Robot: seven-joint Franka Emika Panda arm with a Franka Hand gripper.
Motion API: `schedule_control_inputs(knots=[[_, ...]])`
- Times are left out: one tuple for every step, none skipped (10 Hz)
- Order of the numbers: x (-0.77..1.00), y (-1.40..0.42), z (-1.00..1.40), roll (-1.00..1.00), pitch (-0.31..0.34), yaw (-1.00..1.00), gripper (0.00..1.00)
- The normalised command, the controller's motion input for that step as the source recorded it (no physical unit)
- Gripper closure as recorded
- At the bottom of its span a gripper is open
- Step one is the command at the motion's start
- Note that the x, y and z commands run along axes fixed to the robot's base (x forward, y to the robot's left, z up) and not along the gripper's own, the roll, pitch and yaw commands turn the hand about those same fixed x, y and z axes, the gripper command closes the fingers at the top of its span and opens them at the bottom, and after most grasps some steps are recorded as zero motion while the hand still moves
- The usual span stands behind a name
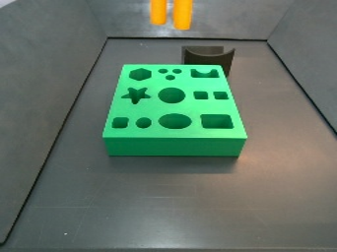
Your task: Insert the 3 prong object.
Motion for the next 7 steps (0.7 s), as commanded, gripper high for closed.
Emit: schedule_control_inputs(knots=[[-0.05, 0.23, -0.67, 0.34, -0.066, 0.00, 1.00], [0.00, 0.28, -0.72, 0.32, -0.044, 0.00, 1.00], [0.00, 0.37, -0.74, 0.17, -0.067, 0.00, 1.00], [0.00, 0.44, -0.70, 0.02, -0.116, 0.00, 1.00], [0.00, 0.59, -0.57, -0.18, -0.193, 0.00, 1.00], [0.01, 0.64, -0.31, -0.37, -0.219, 0.00, 1.00], [0.00, 0.65, -0.31, -0.37, -0.204, 0.00, 1.00]])
